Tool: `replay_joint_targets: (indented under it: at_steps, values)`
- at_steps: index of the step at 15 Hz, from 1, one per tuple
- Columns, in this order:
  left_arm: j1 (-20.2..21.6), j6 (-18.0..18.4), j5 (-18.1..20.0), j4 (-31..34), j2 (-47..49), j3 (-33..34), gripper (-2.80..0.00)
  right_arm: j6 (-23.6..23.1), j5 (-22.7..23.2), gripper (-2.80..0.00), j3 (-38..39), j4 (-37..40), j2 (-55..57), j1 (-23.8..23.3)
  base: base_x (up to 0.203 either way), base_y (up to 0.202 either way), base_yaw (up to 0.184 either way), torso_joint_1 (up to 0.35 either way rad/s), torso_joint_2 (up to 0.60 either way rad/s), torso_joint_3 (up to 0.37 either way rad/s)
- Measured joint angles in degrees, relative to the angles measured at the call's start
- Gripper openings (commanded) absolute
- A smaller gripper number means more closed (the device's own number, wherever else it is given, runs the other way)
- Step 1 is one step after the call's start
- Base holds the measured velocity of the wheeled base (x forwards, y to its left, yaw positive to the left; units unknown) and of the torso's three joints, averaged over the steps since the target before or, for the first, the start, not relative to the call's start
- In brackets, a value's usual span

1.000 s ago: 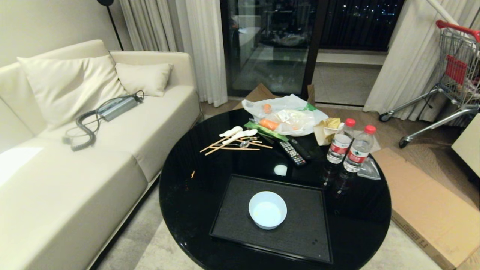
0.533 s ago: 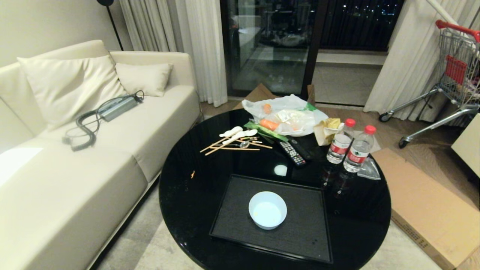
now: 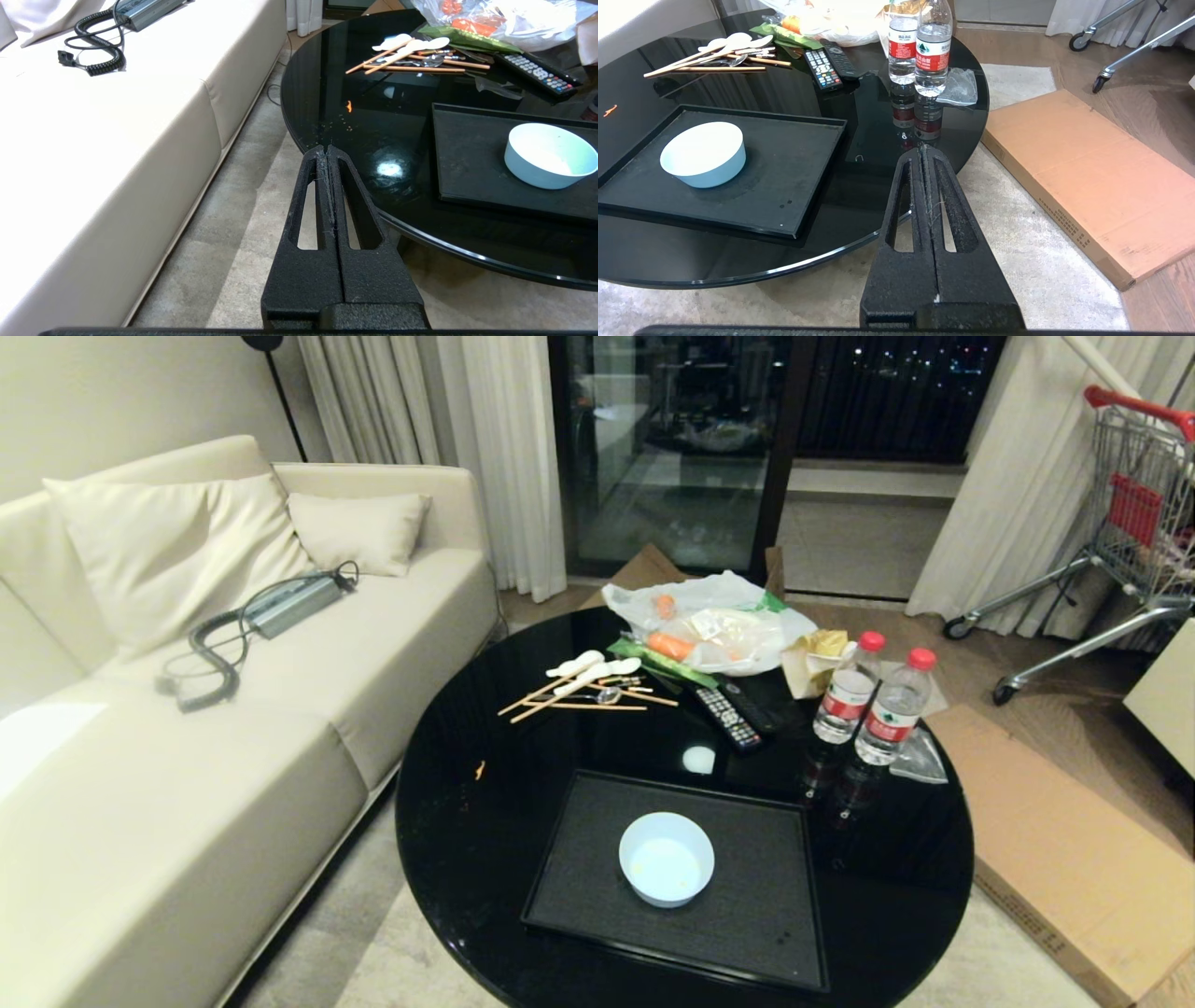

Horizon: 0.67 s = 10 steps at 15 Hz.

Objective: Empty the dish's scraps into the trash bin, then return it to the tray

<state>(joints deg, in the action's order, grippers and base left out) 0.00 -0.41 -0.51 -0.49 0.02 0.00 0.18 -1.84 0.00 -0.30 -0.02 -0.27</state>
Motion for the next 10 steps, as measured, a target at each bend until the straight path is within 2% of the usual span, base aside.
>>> replay_joint_targets:
  at_steps: [10]
  values:
    - [0.0,0.0,0.0,0.0,0.0,0.0,-2.8,0.2,-0.2,-2.8,0.0,-0.1,0.0,0.0,0.0,0.0,0.0,0.0,0.0,0.0]
